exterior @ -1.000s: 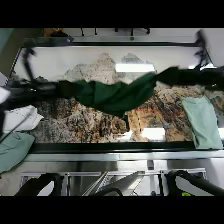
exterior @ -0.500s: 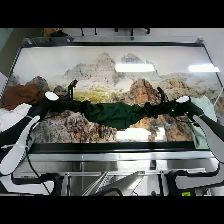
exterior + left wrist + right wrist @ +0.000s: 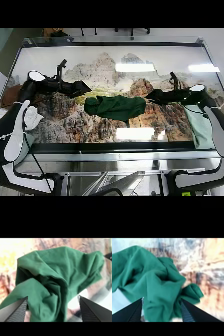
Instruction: Fold the shirts.
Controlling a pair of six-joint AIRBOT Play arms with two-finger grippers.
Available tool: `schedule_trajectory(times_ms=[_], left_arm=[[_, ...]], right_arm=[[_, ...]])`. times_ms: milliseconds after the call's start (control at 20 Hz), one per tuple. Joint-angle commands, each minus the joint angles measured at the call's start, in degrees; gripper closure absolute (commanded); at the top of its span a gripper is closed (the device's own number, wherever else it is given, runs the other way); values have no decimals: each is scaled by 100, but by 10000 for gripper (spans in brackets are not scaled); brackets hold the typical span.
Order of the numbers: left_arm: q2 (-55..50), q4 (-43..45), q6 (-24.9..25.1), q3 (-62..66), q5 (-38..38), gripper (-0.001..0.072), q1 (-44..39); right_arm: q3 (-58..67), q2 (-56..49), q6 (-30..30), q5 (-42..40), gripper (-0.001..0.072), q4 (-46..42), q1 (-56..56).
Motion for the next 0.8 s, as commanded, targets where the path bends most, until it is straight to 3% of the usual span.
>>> schedule_trajectory(times_ms=[0, 150, 300, 550, 600, 650, 700, 750], left_arm=[[439, 15, -157, -431, -627, 3, 192], [990, 0, -153, -1722, -173, 3, -63], [1200, -35, -153, -2579, 992, 3, -527], [595, -48, -234, -2435, 2210, 5, -1200], [457, -48, -271, -2262, 2181, 151, -1204], [348, -31, -271, -2074, 2070, 403, -1196], [284, -31, -262, -1908, 1895, 613, -1161], [264, -26, -240, -1759, 1698, 691, -1158]], right_arm=[[-107, 177, -28, 761, 186, -334, -282], [-702, 219, -133, 669, 186, -332, -107], [-975, 160, -203, 140, 186, -326, 181], [-975, -101, -297, -870, 200, 57, 614], [-975, -166, -481, -922, 310, 267, 662], [-975, -225, -669, -916, 469, 474, 706], [-975, -254, -721, -916, 554, 599, 723], [-973, -251, -730, -918, 639, 616, 730]])
